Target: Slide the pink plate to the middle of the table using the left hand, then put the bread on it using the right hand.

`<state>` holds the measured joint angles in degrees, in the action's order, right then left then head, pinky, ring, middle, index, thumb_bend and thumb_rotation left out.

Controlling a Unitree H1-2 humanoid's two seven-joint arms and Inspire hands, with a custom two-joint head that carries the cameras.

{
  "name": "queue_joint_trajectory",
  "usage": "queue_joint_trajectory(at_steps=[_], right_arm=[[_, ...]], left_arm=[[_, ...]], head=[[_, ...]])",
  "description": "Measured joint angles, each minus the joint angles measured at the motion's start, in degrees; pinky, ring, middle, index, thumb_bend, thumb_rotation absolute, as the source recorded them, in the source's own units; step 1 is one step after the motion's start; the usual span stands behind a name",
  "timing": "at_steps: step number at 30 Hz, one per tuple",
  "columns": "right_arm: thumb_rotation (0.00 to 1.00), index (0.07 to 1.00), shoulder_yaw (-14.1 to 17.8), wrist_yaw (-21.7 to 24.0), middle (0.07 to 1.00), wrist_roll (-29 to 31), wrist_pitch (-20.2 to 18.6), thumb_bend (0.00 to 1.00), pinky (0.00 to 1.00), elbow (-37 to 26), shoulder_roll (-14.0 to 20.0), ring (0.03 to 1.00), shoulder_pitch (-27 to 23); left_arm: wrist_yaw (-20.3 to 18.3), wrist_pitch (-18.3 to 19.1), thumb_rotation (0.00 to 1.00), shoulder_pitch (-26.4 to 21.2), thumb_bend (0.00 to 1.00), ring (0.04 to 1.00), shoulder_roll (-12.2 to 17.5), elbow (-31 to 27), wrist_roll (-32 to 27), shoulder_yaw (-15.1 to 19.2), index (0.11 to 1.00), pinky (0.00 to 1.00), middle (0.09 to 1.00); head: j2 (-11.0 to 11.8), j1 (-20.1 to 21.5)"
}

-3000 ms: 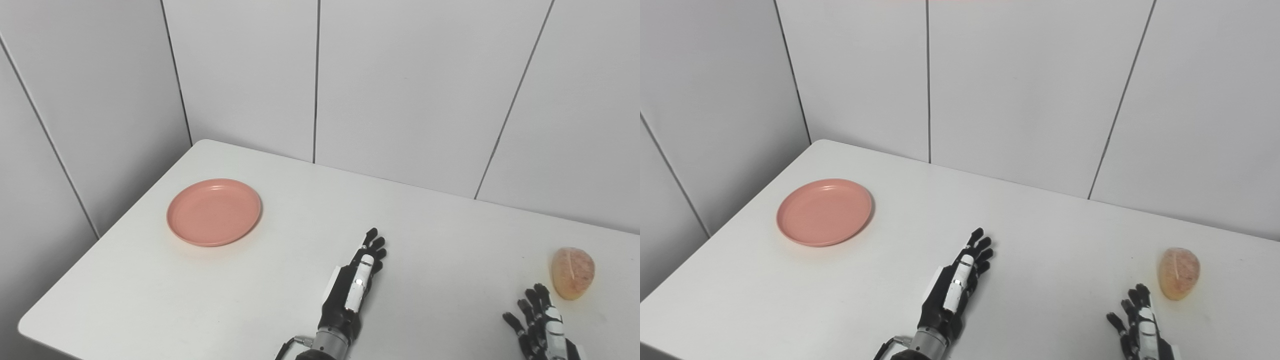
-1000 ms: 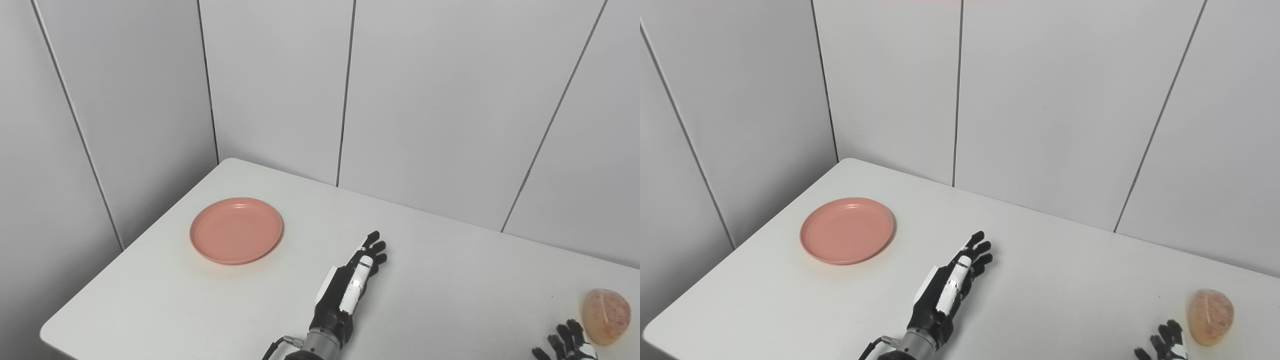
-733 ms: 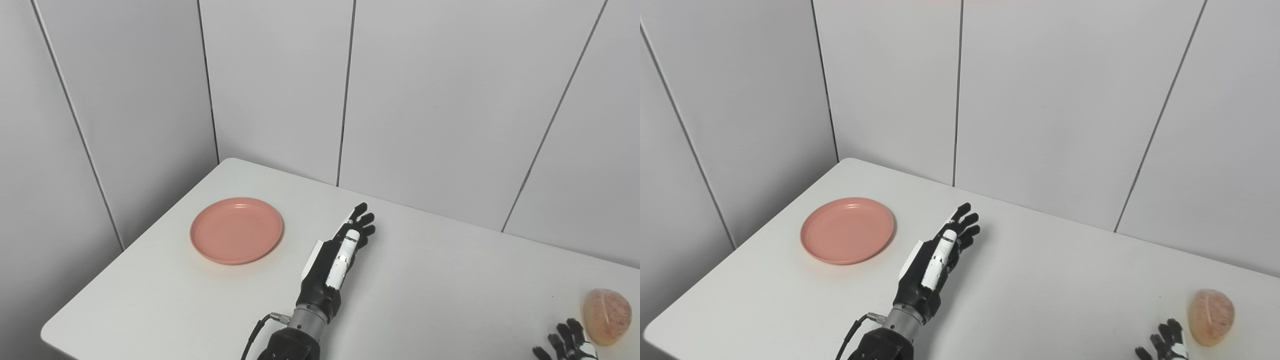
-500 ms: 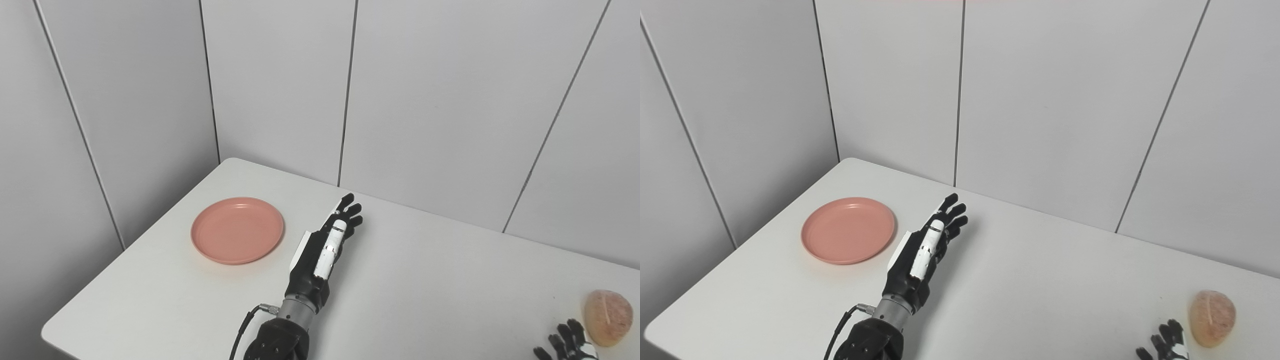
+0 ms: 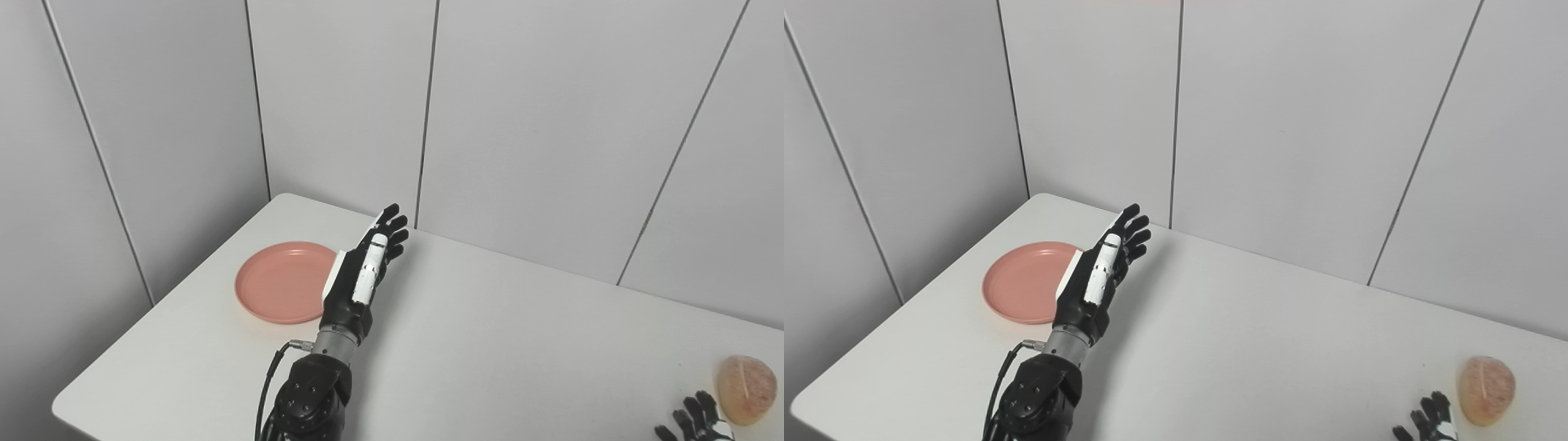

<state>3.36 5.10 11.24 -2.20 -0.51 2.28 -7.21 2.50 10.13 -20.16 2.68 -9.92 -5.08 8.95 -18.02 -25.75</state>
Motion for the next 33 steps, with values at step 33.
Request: queue_joint_trajectory(at_steps=[33], right_arm=[[1.00,1.000,0.1,1.7,1.000,1.2,0.0,0.38,1.00,0.1,0.8,1.000,0.0]], left_arm=[[2.1,0.5,1.00,-6.5,0.40,0.923,11.7,7.4,-5.1,11.7,0.912,0.92,0.928]], head=[[0.1,-1.4]])
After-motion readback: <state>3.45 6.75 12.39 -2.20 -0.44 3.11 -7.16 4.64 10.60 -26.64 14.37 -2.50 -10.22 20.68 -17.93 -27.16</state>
